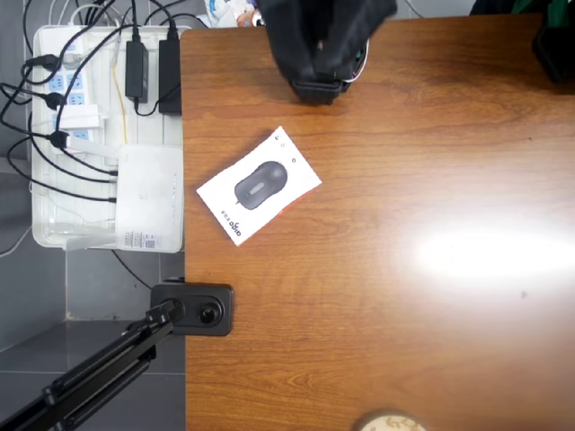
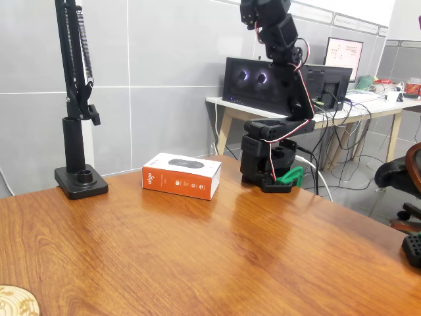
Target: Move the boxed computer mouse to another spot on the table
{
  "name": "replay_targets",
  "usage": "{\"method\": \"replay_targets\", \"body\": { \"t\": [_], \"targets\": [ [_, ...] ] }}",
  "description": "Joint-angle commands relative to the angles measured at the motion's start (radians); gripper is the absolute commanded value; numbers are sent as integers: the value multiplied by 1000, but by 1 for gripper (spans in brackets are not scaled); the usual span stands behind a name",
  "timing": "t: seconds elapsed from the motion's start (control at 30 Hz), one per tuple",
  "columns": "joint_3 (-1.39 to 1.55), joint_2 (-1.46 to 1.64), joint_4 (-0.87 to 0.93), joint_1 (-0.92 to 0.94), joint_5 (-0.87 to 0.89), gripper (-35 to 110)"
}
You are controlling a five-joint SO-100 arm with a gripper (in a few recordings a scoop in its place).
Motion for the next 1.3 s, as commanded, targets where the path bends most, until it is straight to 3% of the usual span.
{"method": "replay_targets", "body": {
  "t": [0.0,0.17,0.5,0.73,0.87,1.17,1.27],
  "targets": [
    [98,2,-288,-17,-49,0],
    [281,2,-701,-32,-206,0],
    [522,2,-1221,-32,-445,0],
    [522,2,-1350,-18,-618,0],
    [522,2,-1517,-46,-755,0],
    [522,2,-1575,-104,-741,0],
    [522,2,-1575,-104,-627,0]
  ]
}}
